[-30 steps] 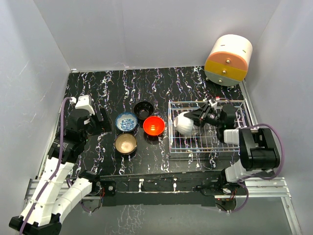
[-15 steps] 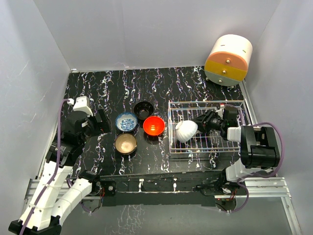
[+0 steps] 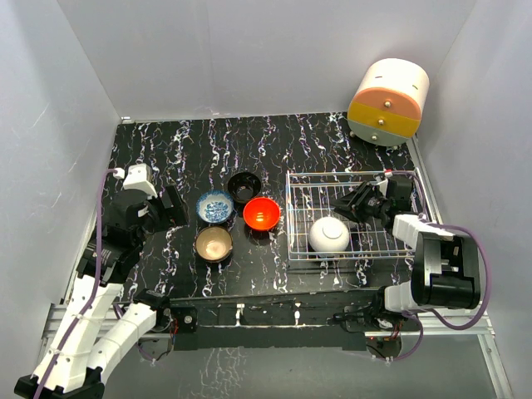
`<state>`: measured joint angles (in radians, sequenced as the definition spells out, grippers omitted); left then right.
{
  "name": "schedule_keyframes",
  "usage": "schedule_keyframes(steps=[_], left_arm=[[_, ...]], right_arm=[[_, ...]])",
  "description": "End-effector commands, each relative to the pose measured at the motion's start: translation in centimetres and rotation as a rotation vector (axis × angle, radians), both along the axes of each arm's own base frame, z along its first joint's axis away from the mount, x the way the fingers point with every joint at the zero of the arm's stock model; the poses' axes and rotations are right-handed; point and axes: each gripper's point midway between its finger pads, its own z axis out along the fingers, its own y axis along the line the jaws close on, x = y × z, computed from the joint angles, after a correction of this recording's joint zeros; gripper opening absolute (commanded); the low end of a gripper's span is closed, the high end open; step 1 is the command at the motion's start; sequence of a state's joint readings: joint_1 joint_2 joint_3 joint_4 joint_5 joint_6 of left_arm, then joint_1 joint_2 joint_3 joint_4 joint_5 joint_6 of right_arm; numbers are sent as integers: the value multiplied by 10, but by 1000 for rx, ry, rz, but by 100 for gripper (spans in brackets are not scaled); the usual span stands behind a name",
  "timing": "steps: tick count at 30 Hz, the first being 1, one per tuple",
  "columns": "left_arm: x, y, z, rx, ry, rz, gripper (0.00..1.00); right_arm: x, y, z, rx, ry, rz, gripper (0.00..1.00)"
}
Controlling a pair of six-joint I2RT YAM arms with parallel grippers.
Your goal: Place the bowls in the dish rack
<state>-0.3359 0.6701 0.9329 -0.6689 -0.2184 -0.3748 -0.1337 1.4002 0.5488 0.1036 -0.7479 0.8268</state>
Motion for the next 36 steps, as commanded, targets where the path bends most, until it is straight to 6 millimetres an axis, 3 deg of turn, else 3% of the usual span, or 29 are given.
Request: schedule_keyframes(steps=[1, 6, 14, 18, 23, 28, 36], left_arm=[[-3, 0, -3, 5, 7, -5, 97], [-4, 2, -1, 6, 2, -1, 97], [1, -4, -2, -5, -1, -15, 97], [5, -7, -7, -10, 4, -24, 97], [9, -11, -8, -20, 4, -37, 97], [11, -15, -6, -32, -8, -47, 97], [12, -19, -11, -52, -6, -60, 97]], right_arm=[[13, -12, 15, -90, -72, -6, 37], [20, -23, 30, -194, -127, -8, 57], [17, -40, 68, -396, -230, -18, 61], [5, -17, 87, -450, -288, 25, 63], [-17, 28, 104, -607, -305, 110, 63], [-36, 49, 117, -716, -310, 132, 63], [-78, 95, 90, -733, -241, 298, 64]])
